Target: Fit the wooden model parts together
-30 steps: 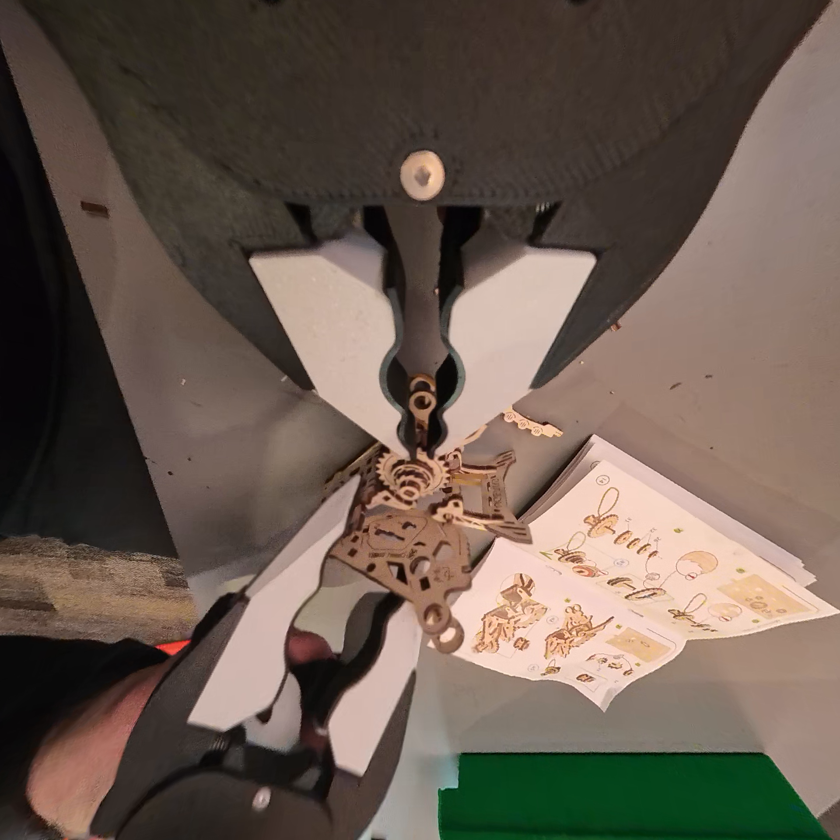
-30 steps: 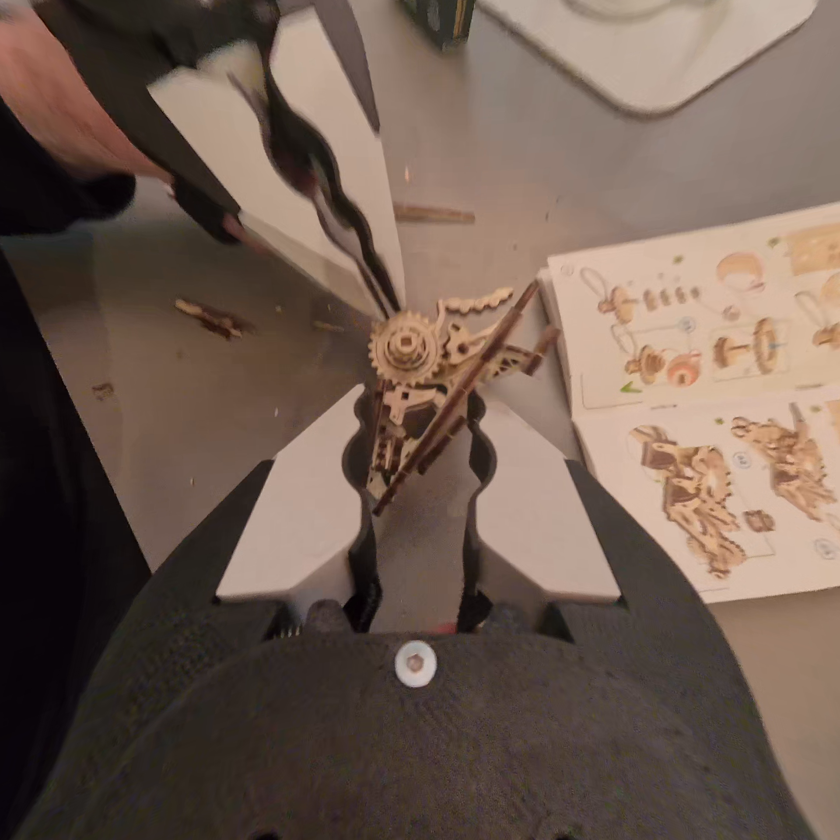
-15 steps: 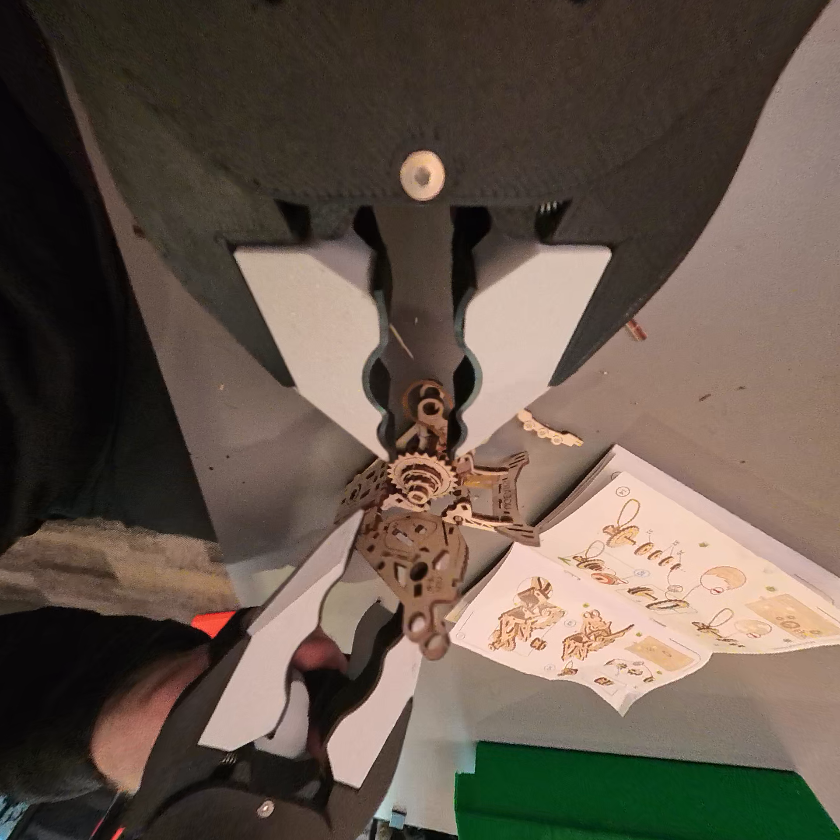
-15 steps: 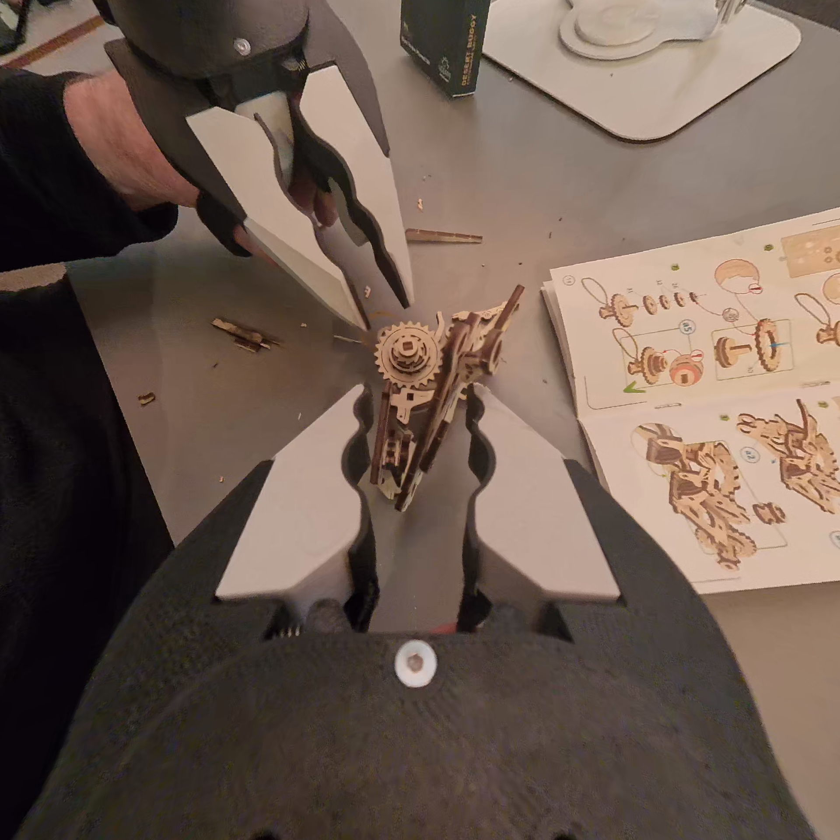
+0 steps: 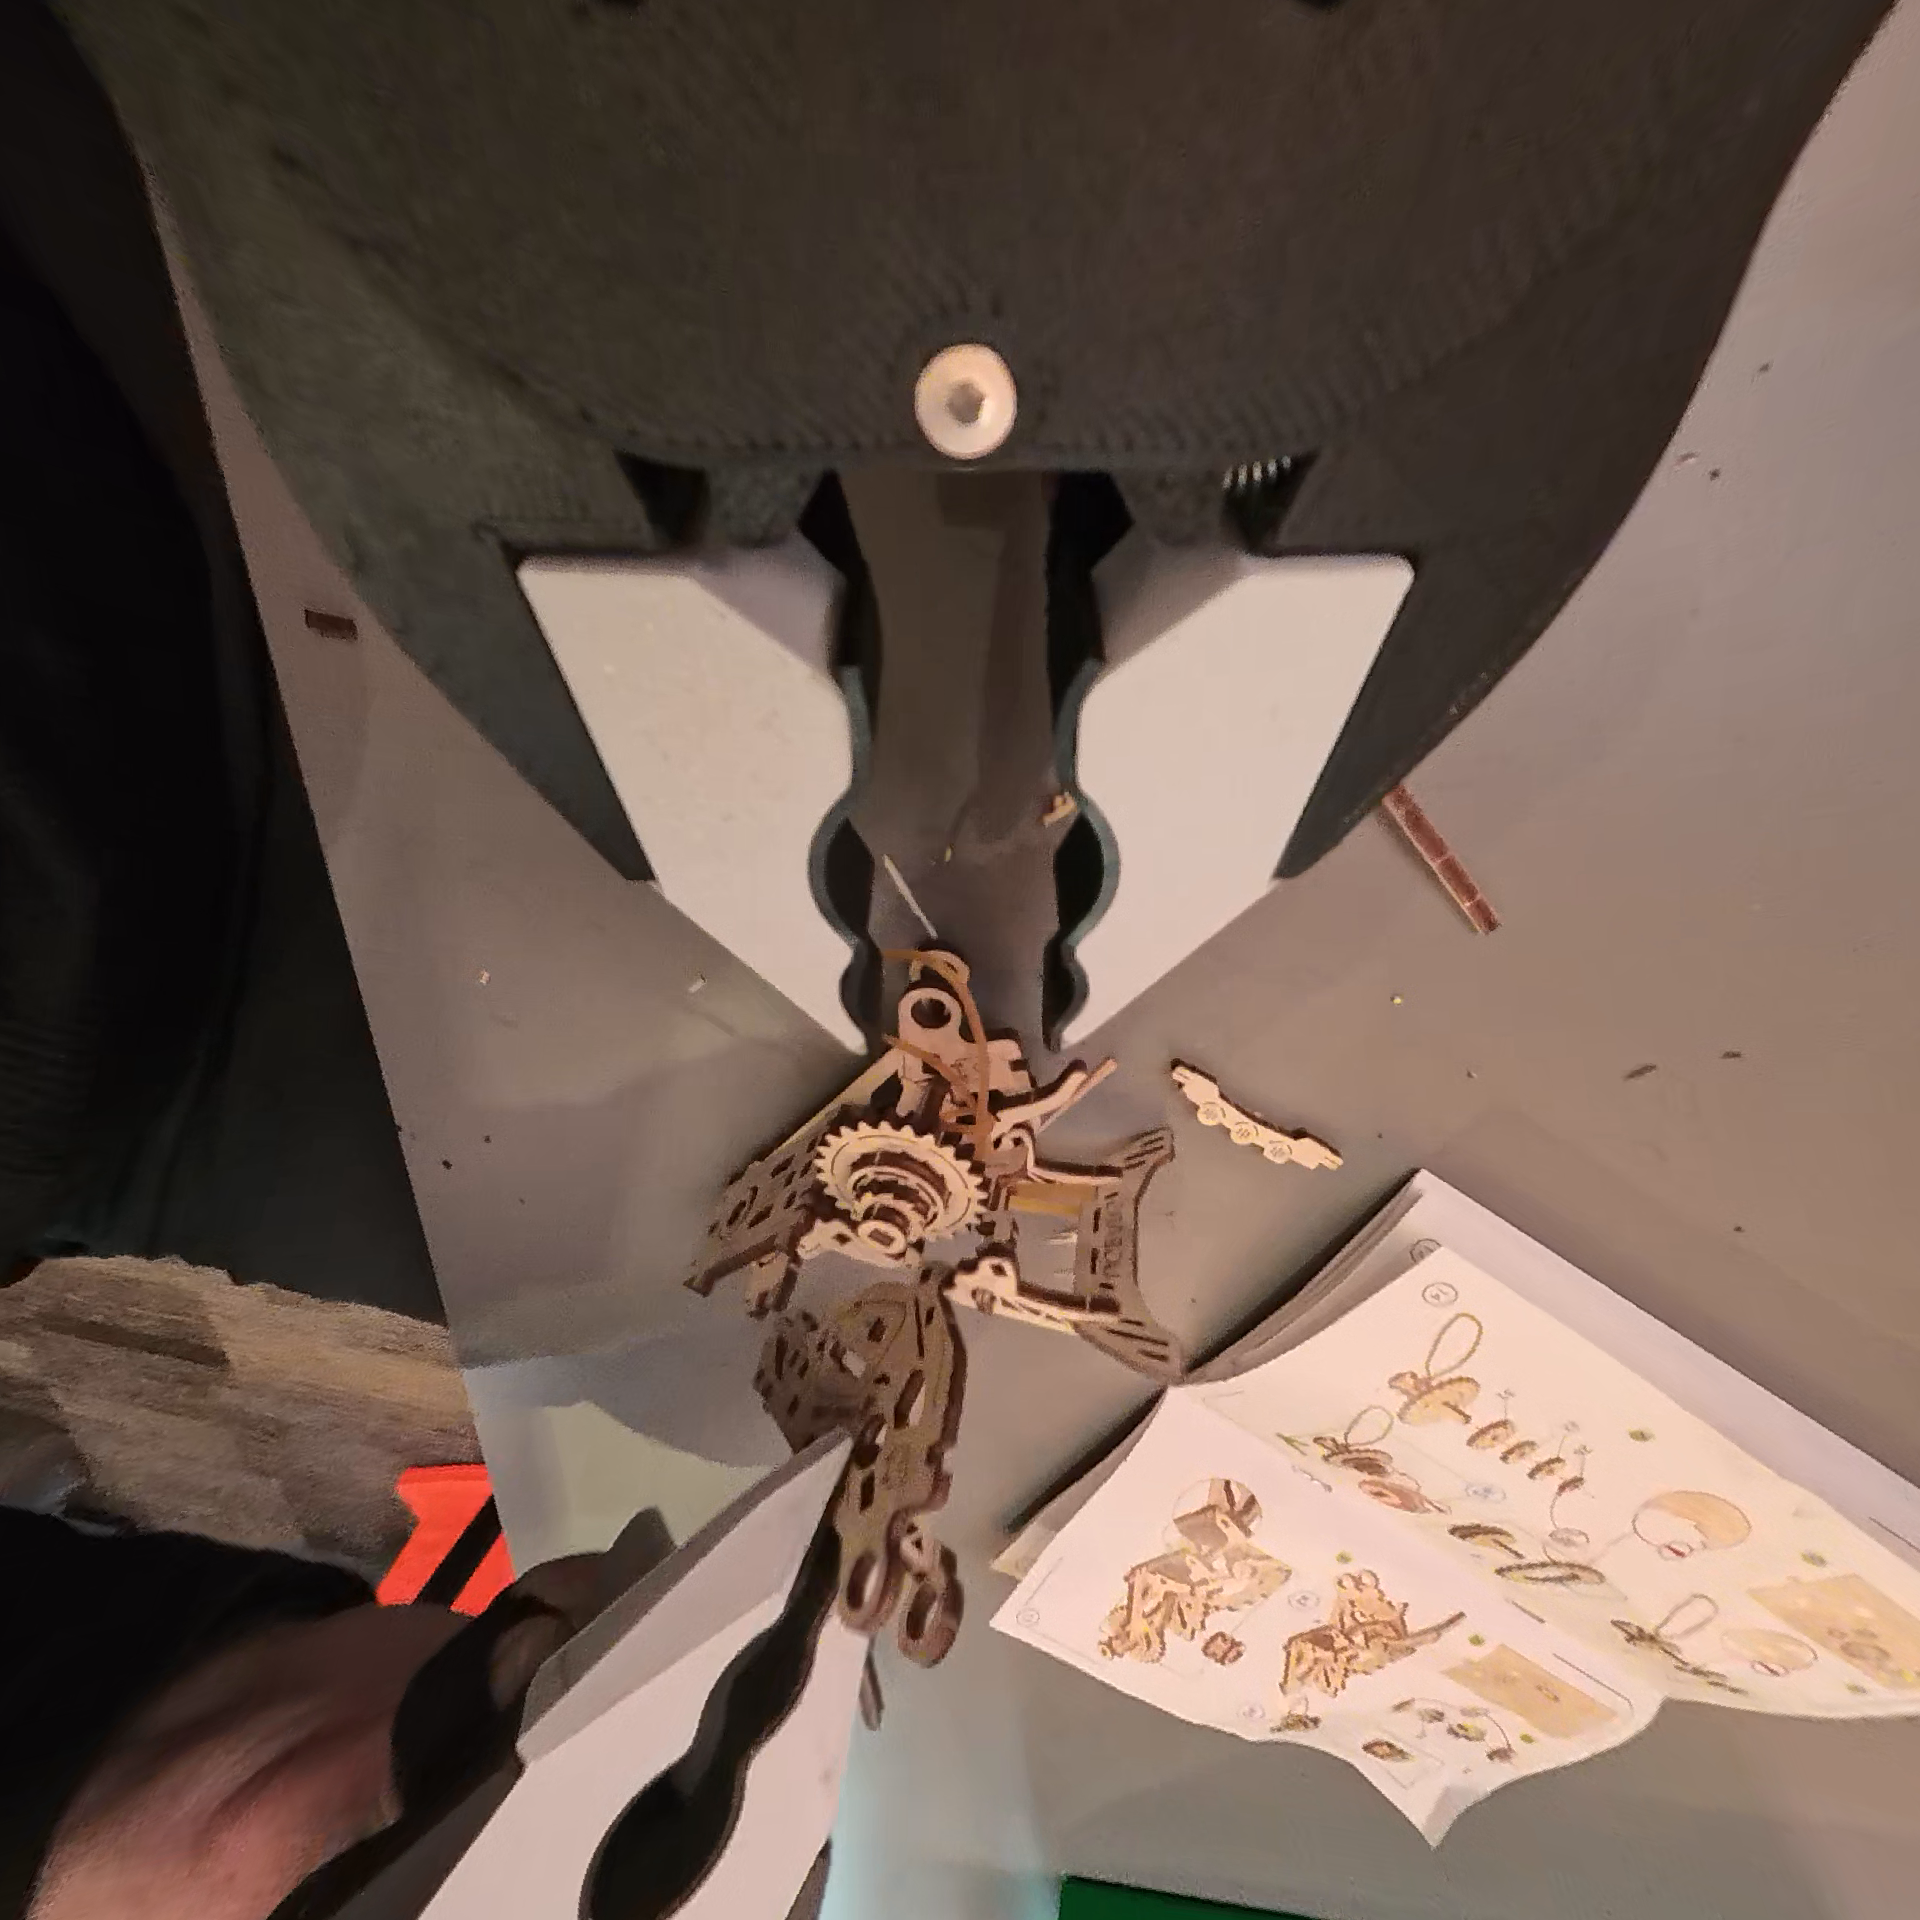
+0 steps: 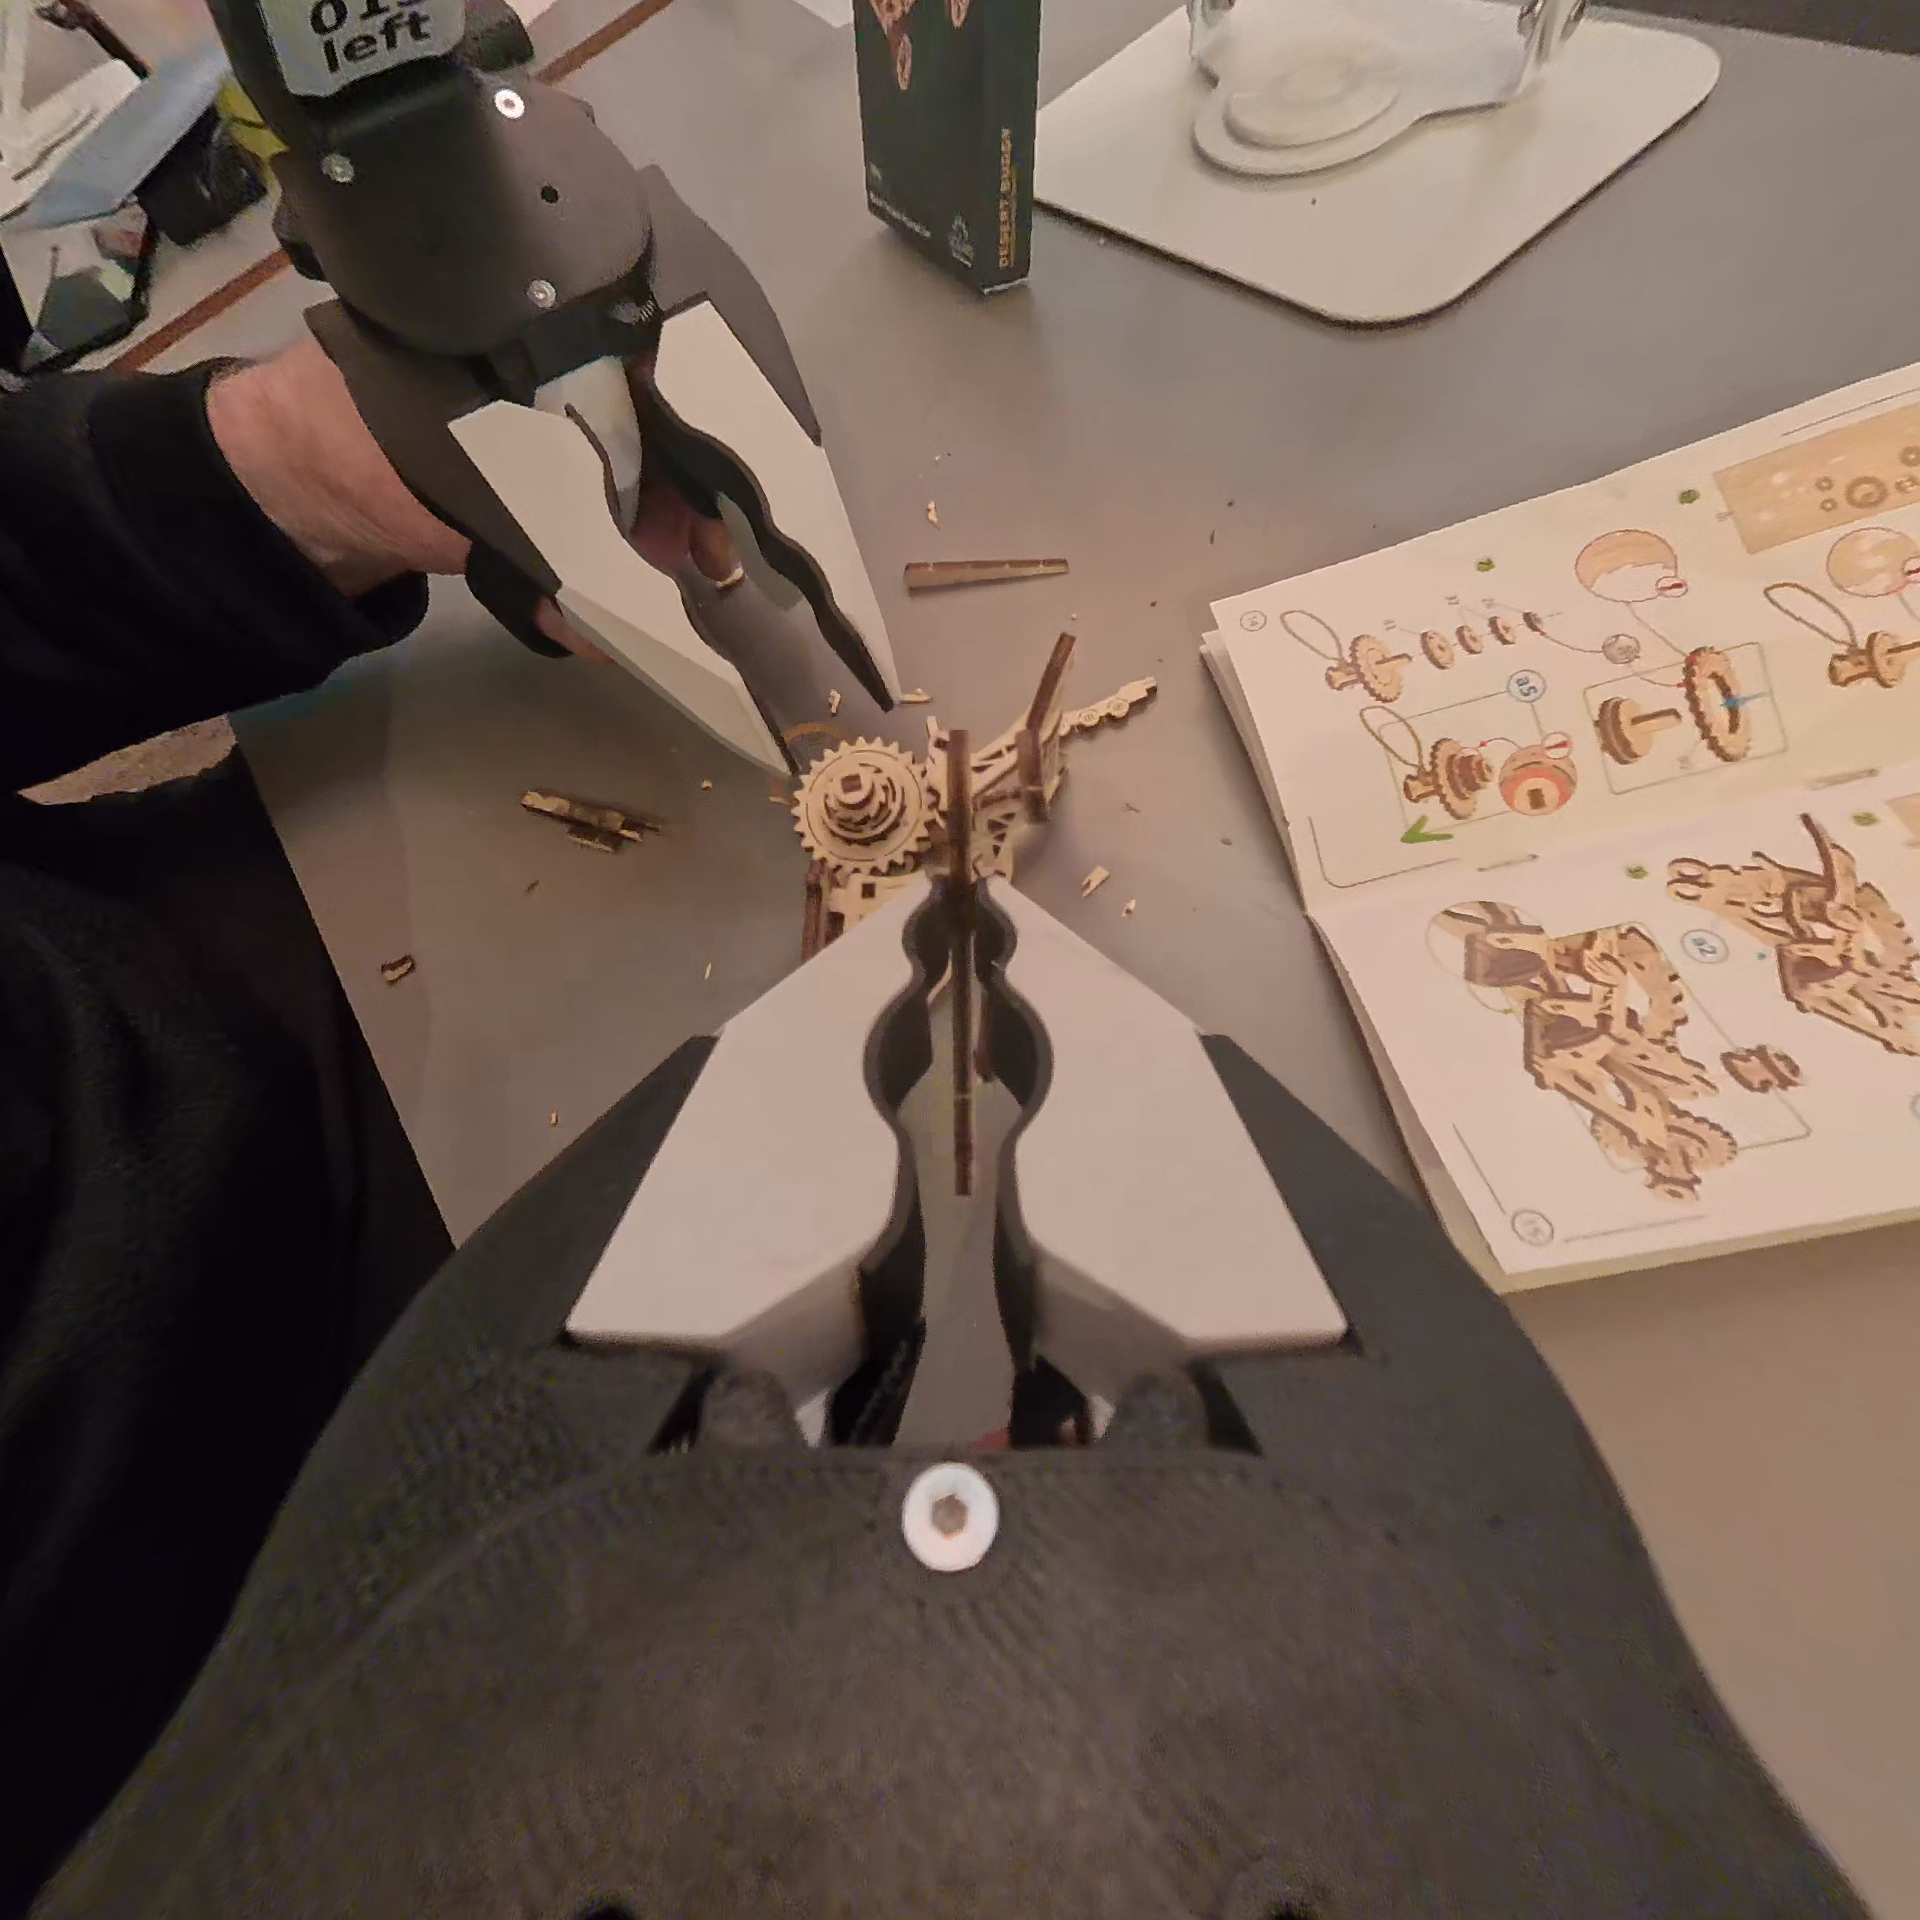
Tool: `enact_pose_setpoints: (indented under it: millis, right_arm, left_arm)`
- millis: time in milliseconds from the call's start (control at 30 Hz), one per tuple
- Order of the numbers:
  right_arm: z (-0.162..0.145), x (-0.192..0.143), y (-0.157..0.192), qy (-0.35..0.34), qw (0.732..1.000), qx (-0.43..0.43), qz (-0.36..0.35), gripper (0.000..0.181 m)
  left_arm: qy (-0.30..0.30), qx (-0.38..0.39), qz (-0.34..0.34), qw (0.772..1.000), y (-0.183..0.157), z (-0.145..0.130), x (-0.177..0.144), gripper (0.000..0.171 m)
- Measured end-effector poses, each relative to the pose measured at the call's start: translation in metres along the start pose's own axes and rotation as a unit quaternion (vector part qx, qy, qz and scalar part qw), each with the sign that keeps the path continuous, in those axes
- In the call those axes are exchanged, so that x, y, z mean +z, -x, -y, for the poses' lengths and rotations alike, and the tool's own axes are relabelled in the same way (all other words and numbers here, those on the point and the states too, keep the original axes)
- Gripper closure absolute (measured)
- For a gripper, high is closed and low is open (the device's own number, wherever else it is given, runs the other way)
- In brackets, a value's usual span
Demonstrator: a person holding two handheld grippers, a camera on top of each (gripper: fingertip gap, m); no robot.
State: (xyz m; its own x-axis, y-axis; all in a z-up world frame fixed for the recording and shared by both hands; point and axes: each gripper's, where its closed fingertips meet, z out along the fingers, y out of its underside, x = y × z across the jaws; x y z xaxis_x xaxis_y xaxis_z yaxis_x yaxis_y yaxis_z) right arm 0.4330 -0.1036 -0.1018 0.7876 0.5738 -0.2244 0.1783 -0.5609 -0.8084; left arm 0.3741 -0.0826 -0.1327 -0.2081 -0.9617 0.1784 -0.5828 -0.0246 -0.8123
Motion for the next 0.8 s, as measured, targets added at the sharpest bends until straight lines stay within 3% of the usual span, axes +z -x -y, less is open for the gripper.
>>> enact_pose_setpoints:
  millis: [333,467,600,800]
  right_arm:
    - [-0.013,-0.019,-0.005,0.012,0.999,0.025,-0.038,0.181]
    - [-0.029,-0.031,-0.009,0.063,0.990,-0.062,-0.113,0.181]
    - [-0.049,-0.031,-0.005,0.128,0.963,-0.161,-0.173,0.181]
    - [-0.069,-0.026,0.004,0.171,0.943,-0.215,-0.189,0.171]
  left_arm:
    - [0.023,-0.021,-0.029,0.999,-0.011,-0.010,0.000,0.148]
    - [0.032,-0.028,-0.031,0.999,-0.010,-0.014,0.000,0.156]
    - [0.019,-0.033,-0.040,0.998,-0.011,-0.012,-0.002,0.164]
    - [0.005,-0.047,-0.049,0.998,-0.009,-0.009,-0.006,0.171]
